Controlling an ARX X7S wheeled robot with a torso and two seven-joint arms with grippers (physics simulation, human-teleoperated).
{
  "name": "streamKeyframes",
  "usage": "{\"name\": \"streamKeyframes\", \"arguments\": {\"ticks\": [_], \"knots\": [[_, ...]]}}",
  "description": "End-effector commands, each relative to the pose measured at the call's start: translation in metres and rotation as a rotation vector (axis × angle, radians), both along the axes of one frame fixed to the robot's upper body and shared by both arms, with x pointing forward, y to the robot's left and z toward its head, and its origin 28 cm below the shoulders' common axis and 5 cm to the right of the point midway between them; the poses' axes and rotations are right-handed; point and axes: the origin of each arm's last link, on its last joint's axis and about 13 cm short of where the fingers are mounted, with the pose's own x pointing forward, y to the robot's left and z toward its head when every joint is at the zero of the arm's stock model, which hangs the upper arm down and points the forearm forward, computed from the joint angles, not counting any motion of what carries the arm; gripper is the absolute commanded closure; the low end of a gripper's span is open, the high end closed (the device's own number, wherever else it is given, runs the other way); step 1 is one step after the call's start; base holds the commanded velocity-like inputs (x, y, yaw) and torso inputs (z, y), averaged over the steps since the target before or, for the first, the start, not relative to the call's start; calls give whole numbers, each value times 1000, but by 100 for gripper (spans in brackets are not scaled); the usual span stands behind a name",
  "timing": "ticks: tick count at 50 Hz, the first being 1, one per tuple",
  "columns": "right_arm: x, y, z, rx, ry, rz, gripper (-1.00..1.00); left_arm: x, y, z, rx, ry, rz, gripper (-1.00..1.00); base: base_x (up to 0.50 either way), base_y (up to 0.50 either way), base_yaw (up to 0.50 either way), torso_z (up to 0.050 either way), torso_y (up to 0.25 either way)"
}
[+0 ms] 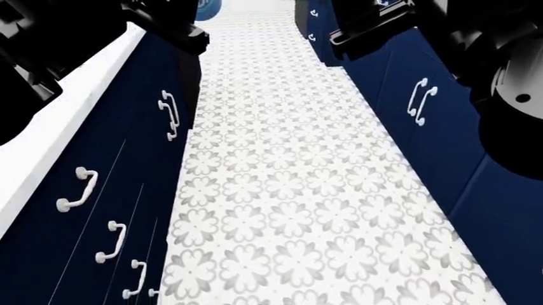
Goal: Move the drinks to the dining counter.
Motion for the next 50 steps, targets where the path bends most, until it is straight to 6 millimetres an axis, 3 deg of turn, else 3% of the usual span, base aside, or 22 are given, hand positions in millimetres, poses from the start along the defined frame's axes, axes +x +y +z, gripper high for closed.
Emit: {"name": "streamKeyframes", "arguments": {"ticks": [1, 11, 21, 24, 39, 50], "knots": [[-1, -2, 1, 2, -18, -14, 100, 0, 1, 2, -15, -18, 20, 100, -4, -43, 500, 0, 0], [0, -3, 2, 25, -23, -21, 100, 0, 2, 3, -17, -19, 20, 100, -2, -41, 500, 1, 1], [-6, -6, 7, 103, -35, 29, 100, 0, 2, 3, -19, -17, 20, 100, -35, 1, 0, 0, 1], [-5, -7, 6, 60, -46, -35, 100, 0, 2, 3, -20, -16, 19, 100, 0, 0, 0, 0, 3], [-4, -5, 4, 23, -38, -35, 100, 0, 3, 1, -18, -13, 19, 100, -500, 1, 0, 1, 1], [-5, -6, 4, 23, -38, -26, 100, 0, 2, 1, -20, -15, 18, 100, -463, -338, 0, 0, 1]]}}
